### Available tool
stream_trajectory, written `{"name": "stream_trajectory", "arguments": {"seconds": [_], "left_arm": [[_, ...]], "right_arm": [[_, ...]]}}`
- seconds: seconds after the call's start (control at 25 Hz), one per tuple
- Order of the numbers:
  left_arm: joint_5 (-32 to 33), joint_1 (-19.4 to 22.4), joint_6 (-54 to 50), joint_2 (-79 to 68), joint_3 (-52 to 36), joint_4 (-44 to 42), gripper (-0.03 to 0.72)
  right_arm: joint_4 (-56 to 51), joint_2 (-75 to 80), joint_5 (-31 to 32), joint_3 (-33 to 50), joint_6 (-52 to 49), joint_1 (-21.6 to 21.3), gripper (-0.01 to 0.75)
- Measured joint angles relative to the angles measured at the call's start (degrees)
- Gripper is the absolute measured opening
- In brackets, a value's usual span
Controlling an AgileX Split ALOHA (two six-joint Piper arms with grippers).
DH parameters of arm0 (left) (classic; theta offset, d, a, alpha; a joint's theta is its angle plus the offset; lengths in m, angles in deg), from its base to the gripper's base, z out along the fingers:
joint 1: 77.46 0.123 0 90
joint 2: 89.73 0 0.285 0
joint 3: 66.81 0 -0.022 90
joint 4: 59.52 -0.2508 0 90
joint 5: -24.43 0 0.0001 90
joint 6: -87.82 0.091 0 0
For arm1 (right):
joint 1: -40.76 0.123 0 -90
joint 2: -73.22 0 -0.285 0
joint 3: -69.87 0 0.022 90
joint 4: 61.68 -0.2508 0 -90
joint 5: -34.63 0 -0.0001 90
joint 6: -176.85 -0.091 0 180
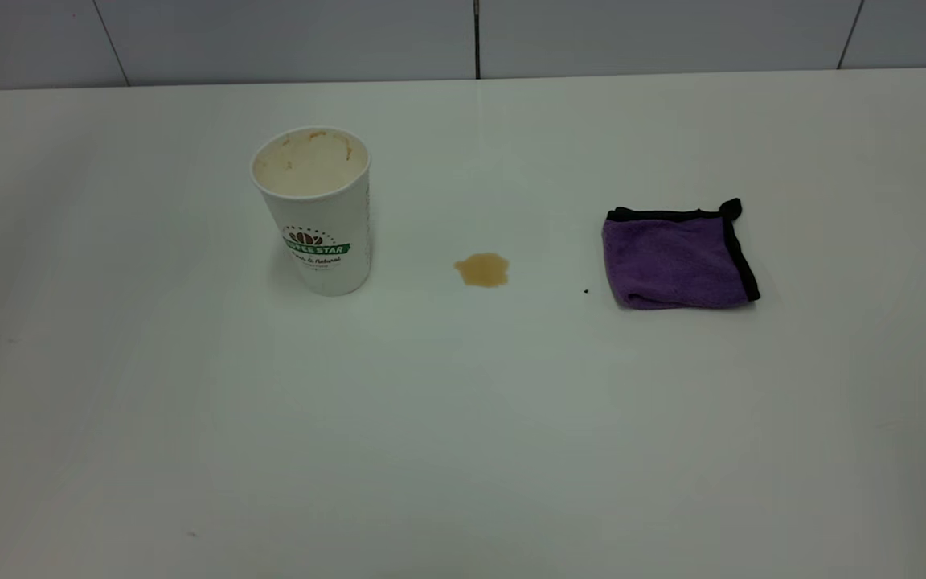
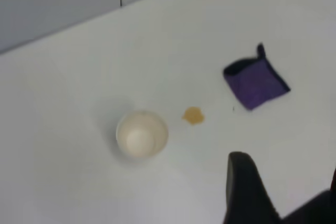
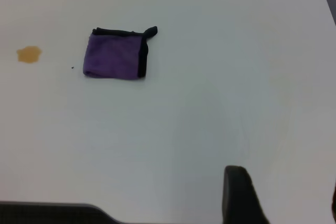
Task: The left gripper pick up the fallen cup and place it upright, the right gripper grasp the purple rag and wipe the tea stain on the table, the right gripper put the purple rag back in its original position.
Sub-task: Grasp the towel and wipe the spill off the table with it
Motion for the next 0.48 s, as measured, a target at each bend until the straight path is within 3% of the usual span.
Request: {"name": "stream_trajectory", "arguments": {"seconds": [0.48], "left_arm": [[0.0,0.0,-0.51,22.37,-43.01,-4.17,0.429]], "right_arm": [[0.0,0.0,0.0,0.0,0.0,0.0,0.45]]}}
